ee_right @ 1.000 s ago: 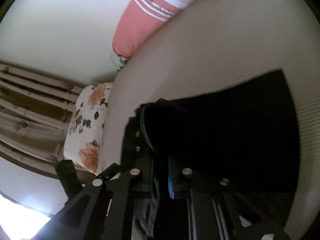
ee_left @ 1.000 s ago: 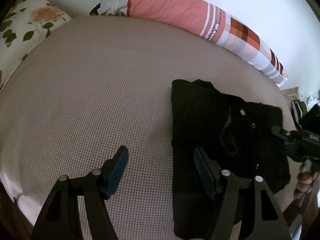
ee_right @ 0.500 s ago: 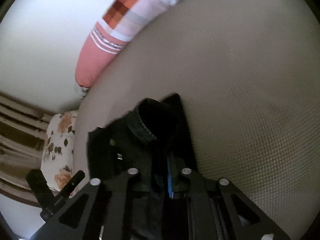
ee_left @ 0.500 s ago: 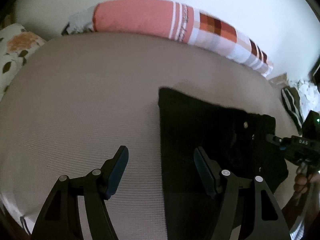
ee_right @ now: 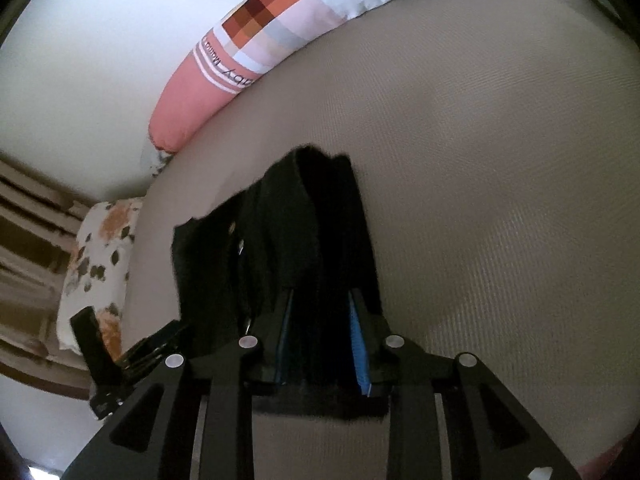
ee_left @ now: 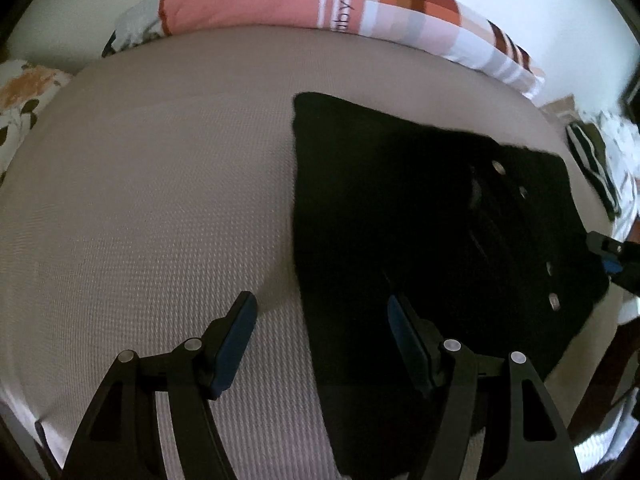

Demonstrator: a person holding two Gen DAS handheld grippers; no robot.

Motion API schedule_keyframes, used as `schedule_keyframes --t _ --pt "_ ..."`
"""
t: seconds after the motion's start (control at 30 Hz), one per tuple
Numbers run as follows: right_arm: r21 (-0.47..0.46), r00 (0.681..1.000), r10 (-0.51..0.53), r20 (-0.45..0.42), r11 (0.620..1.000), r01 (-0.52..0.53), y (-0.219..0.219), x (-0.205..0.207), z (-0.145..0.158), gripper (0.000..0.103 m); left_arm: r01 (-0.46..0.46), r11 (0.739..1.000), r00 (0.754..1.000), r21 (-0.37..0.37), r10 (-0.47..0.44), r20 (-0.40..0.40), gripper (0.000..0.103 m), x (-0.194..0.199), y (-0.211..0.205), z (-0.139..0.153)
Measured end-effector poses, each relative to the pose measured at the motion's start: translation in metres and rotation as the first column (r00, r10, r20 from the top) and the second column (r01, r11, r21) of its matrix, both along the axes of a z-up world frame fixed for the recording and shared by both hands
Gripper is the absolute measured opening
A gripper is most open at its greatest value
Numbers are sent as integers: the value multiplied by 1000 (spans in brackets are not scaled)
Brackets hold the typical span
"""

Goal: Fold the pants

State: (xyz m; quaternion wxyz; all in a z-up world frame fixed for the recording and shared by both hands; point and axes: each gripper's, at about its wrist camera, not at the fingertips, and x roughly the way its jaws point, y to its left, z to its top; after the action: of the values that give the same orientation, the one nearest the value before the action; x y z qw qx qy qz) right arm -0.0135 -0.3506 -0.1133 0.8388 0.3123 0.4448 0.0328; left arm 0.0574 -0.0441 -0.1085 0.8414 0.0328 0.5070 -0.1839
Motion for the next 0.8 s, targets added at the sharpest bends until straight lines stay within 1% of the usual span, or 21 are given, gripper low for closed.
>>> schedule_keyframes --t 0.07,0.17,0.23,0.37,0.47,0.63,0.73,0.8 --pt "-6 1000 21 -2 1000 -21 5 -9 2 25 16 1000 1000 4 -16 5 69 -8 -3 2" --pt "-7 999 33 -4 999 -33 11 -17 1 20 32 999 999 17 -32 21 69 -19 -5 3" --pt "-58 999 37 -6 998 -37 15 -18 2 16 37 999 999 29 -38 35 69 -23 -8 4" --pt "-104 1000 19 -5 994 -19 20 -22 2 13 27 999 999 35 -29 42 69 -28 -9 4" --pt "-146 1000 5 8 989 -4 27 -28 6 12 25 999 998 36 -27 48 69 -33 -9 3" --pt "-165 1000 -8 26 986 12 31 -39 13 11 37 998 998 49 -40 56 69 -38 -9 3" --pt "-195 1000 -12 18 981 15 33 -40 7 11 47 997 996 61 -51 69 69 -40 -10 1" --pt "-199 1000 -23 2 980 23 33 -38 0 11 43 997 997 61 -47 69 69 -40 -11 -3"
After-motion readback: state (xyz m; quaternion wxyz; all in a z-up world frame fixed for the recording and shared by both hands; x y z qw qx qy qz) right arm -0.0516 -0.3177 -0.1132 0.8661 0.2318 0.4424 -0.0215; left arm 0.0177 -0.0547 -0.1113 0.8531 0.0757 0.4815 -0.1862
